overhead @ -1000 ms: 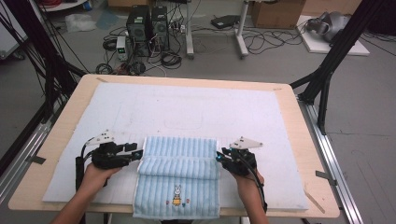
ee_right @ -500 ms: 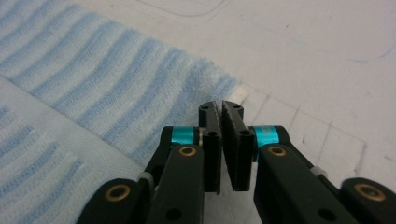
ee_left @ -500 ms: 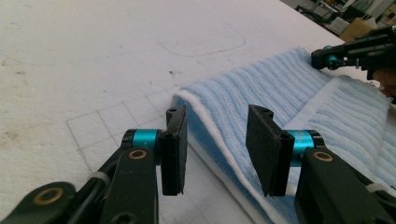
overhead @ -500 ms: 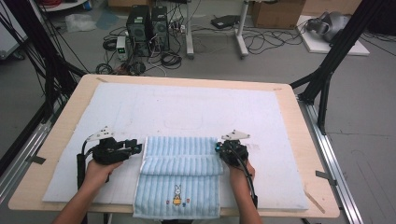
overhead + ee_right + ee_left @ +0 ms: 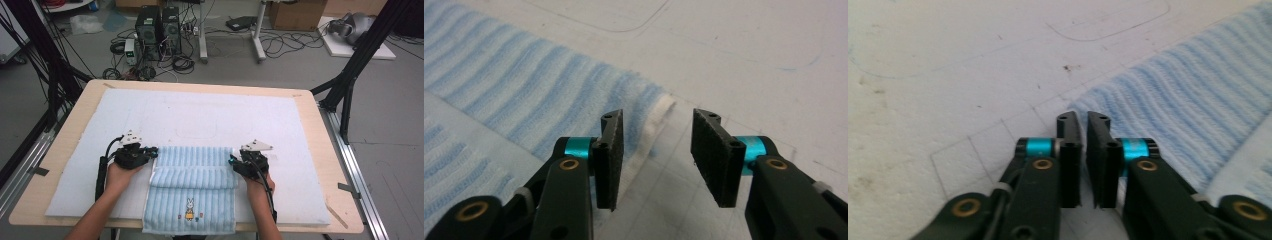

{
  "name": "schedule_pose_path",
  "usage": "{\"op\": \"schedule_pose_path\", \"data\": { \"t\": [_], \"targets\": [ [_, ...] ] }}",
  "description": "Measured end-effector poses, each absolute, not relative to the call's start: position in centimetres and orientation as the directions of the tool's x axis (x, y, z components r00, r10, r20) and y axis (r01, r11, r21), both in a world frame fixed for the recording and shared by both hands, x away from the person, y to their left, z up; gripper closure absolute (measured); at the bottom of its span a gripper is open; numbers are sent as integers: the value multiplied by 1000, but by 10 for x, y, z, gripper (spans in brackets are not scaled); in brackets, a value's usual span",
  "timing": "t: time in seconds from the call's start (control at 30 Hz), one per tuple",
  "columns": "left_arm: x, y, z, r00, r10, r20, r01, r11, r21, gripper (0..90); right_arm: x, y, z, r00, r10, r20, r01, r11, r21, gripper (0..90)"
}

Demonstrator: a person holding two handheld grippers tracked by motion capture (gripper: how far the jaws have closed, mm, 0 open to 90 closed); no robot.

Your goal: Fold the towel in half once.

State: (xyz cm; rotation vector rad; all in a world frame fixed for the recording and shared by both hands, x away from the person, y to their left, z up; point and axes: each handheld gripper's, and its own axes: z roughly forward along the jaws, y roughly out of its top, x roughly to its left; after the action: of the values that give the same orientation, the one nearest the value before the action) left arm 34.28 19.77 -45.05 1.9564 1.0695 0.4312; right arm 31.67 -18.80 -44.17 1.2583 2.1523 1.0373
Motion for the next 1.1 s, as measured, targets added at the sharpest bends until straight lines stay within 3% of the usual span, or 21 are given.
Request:
{"op": "schedule_pose_path", "data": {
  "t": [0.1,0.27,0.37,0.43,0.57,0.63,0.67,1.1],
  "targets": [
    [344,200,-450,545,831,-113,542,-247,804,755,317,-187,-441,-497,868,1,538,307,785,559],
    [337,206,-450,568,786,-244,575,-166,801,545,316,-190,-441,-501,863,64,573,275,772,511],
    [336,205,-450,579,756,-304,597,-140,790,455,318,-187,-444,-517,853,71,585,292,757,501],
    [335,200,-451,593,747,-299,597,-159,787,450,318,-183,-446,-533,843,71,588,309,748,504],
    [332,188,-452,607,774,-179,560,-257,788,630,318,-179,-447,-562,825,60,581,342,739,630],
    [334,186,-452,617,766,-181,559,-265,785,786,318,-178,-447,-575,814,82,585,338,737,761],
    [335,186,-452,615,767,-184,563,-264,783,816,318,-178,-447,-587,803,103,589,337,734,830],
    [372,185,-451,577,769,-276,567,-134,813,839,339,-182,-442,-554,829,72,538,291,791,853]
  ]
}}
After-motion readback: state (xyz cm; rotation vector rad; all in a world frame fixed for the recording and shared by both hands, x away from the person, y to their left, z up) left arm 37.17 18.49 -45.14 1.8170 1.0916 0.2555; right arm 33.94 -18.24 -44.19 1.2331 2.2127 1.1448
